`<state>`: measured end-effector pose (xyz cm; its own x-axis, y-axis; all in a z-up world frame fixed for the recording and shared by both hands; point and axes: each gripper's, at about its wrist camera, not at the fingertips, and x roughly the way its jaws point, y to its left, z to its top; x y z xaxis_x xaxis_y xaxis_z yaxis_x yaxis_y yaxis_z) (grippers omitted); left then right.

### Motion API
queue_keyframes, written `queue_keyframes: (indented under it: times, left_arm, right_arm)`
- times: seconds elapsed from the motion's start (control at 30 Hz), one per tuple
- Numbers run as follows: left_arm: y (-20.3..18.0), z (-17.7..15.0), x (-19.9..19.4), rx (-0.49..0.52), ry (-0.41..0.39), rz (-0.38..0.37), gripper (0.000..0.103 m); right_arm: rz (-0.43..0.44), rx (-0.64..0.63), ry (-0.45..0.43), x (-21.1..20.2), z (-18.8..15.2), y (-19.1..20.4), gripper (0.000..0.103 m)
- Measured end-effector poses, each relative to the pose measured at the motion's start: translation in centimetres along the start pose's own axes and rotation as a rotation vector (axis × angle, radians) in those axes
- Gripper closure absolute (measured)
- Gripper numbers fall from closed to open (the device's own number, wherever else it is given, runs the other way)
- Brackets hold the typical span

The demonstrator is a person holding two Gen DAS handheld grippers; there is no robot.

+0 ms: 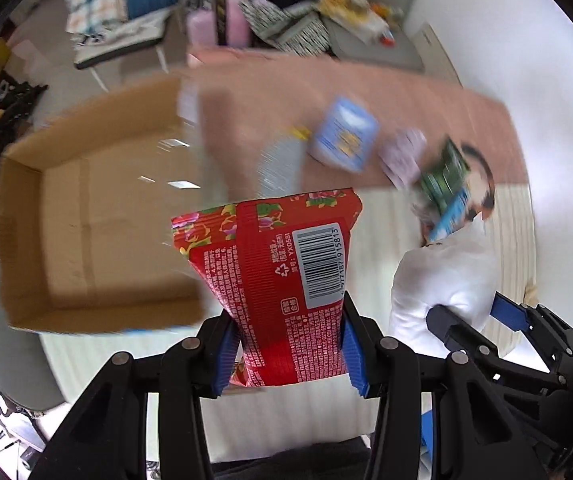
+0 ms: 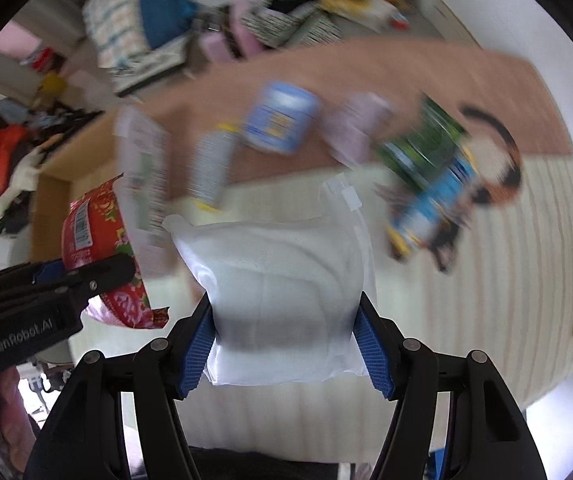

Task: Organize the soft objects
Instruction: 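Carry both items into the cardboard box and open both grippers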

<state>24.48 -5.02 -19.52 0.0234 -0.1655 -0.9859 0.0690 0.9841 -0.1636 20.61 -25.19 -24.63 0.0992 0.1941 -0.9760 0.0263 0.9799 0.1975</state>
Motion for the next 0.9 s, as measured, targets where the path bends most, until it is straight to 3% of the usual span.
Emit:
queue_keyframes:
  times: [0.2, 0.43, 0.53, 0.67, 0.9]
  left_arm:
    - [11.1, 3.9, -2.8, -0.03, -0.003, 0.072, 0.061]
    - [22.0, 9.5, 1.8, -0.098, 0.135, 0.048, 0.061]
    - [24.7, 11.5, 4.9, -0.097, 0.197, 0.028, 0.061]
    - [25.1, 13.9, 9.6, -0.102, 0.272, -0.02, 0.061]
    - [25.6, 14.9, 14.7, -0.082, 0.373, -0.087, 0.061]
  right_arm:
    - [0.054, -0.072, -0.015, 1.1, 5.7, 12.9, 0.035]
    - [0.035, -0.105, 0.066, 8.6, 11.3, 25.0, 0.035]
    - [0.012, -0.107, 0.1, 11.7, 13.0, 27.6, 0.035]
    - [-0.032, -0.102, 0.15, 16.5, 15.0, 29.1, 0.035]
    - [-0.11, -0.127, 0.191, 21.3, 16.4, 29.6, 0.035]
